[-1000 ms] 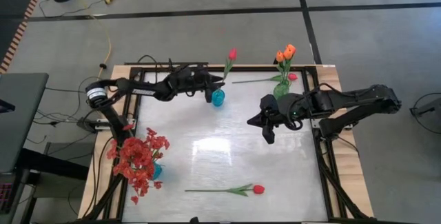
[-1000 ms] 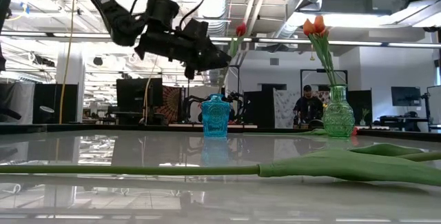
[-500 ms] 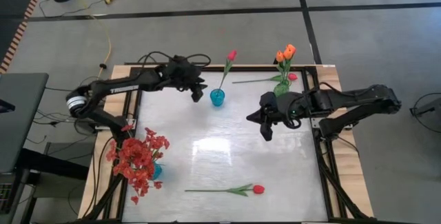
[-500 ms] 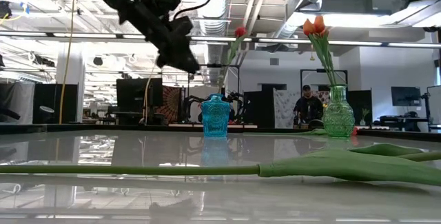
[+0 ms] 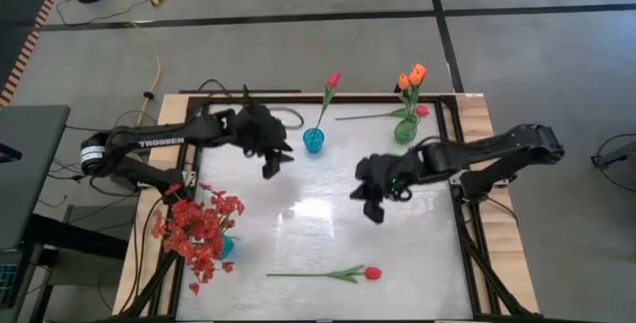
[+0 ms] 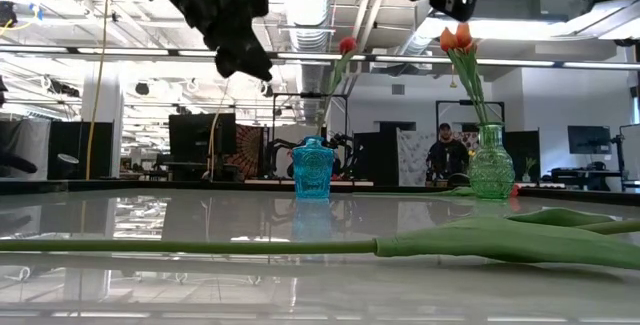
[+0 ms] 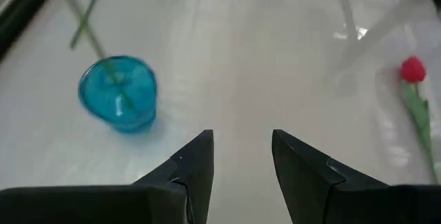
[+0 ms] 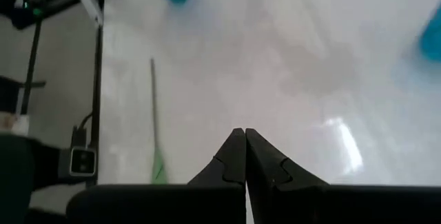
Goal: Sort flowers into vase by color
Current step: Put the bottom red tulip into the top blue vase
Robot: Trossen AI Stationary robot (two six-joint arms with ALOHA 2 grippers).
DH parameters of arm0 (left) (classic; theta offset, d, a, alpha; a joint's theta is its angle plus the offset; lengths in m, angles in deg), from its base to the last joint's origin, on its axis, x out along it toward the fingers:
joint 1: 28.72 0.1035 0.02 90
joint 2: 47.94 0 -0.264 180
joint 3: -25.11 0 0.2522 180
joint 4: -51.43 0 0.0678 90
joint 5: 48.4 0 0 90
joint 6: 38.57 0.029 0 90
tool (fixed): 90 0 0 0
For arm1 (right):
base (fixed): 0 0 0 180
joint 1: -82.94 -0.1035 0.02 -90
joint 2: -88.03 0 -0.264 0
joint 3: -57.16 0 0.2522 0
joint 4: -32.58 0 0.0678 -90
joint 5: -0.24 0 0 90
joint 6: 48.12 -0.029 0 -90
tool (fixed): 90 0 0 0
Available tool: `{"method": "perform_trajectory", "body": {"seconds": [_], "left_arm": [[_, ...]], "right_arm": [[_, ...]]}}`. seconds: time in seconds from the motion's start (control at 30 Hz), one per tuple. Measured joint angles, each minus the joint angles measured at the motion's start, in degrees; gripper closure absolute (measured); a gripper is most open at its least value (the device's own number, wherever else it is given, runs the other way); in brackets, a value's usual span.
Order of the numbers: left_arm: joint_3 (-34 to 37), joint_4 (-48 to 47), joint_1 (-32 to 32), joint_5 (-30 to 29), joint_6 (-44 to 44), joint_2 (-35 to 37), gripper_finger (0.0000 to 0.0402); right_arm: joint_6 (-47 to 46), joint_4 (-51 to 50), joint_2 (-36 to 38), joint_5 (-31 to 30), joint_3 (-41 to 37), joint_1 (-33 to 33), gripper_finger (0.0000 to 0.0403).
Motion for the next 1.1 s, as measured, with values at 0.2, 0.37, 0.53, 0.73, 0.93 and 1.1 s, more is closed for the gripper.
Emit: {"method": "perform_trajectory", "body": {"seconds": [0.2, 0.37, 0.53, 0.73, 0.93, 1.1], "left_arm": [[0.0, 2.4, -6.0, -6.2, 2.0, 0.0, 0.0266], [0.0, 2.5, -7.7, -2.6, 2.2, 0.0, 0.0266], [0.0, 2.5, -8.9, -2.0, 5.1, 0.0, 0.0266], [0.0, 2.4, -8.8, -1.7, 4.8, 0.0, 0.0266], [0.0, 1.8, -8.8, -1.6, 4.8, 0.0, 0.0266], [0.0, 1.7, -8.8, -1.6, 6.0, 0.0, 0.0266]], "right_arm": [[-4.7, 1.8, -5.0, 0.0, 0.0, -6.8, 0.0377], [-7.7, 5.3, -10.3, 0.5, 0.0, -12.9, 0.0369], [-6.5, 15.0, -17.4, 0.2, 0.0, -16.7, 0.0355], [2.4, 27.9, -24.8, 0.2, 0.0, -18.8, 0.0322], [3.3, 29.6, -28.3, -0.1, 0.0, -18.9, 0.0255], [10.2, 33.8, -31.5, -0.2, 0.1, -18.9, 0.0195]]}}
